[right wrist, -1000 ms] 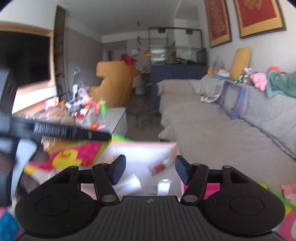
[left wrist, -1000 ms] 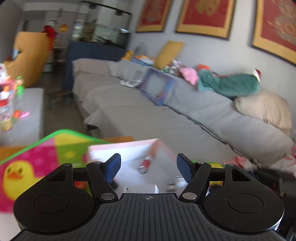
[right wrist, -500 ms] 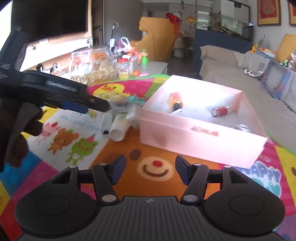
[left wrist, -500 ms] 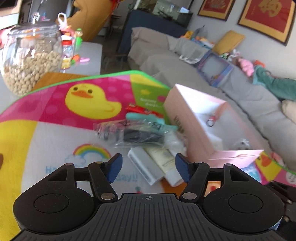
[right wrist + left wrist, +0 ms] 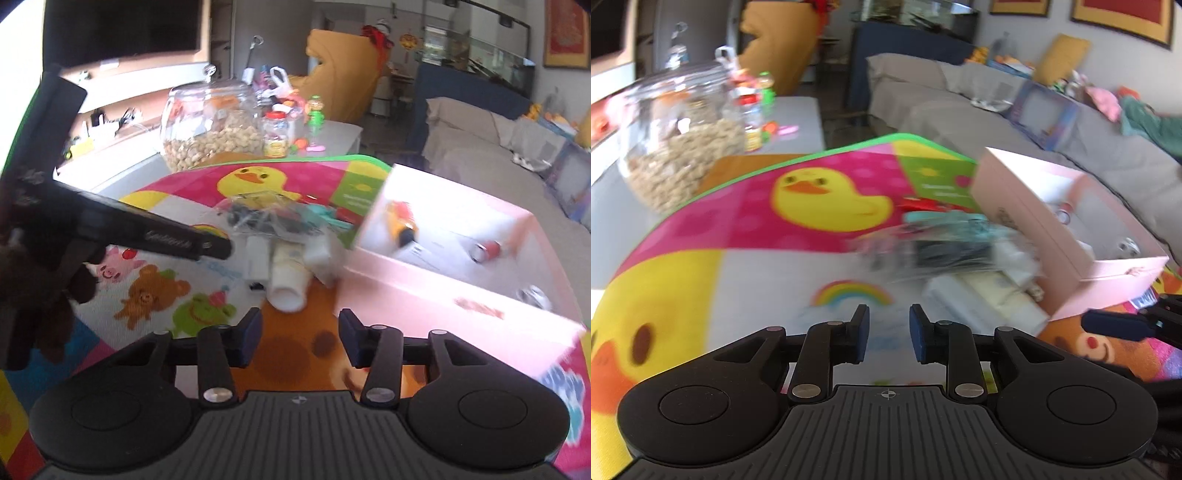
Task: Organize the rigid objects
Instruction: 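Move the right gripper toward the clear bag with the black cable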
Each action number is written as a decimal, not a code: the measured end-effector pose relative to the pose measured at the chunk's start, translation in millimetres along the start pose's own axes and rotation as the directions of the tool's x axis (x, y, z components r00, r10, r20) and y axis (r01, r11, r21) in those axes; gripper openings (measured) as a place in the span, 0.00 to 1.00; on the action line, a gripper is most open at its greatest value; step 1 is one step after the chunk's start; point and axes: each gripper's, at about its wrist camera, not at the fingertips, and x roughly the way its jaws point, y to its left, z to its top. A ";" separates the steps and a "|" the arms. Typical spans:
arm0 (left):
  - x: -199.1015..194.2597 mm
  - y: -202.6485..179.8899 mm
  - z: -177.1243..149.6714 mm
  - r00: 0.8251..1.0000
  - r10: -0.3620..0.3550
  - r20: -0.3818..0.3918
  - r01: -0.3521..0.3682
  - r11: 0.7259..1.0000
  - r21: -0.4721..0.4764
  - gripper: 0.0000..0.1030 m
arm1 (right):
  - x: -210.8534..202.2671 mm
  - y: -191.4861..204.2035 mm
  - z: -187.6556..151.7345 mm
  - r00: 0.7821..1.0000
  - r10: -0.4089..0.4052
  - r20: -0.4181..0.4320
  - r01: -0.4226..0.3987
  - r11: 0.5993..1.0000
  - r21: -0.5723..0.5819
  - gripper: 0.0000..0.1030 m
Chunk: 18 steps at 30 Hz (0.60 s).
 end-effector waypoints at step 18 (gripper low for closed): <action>-38.0 46.5 -20.6 0.984 -0.165 0.060 0.174 0.963 -0.206 0.27 | 86.5 30.7 88.6 0.995 -0.035 -0.099 0.018 0.987 -0.162 0.32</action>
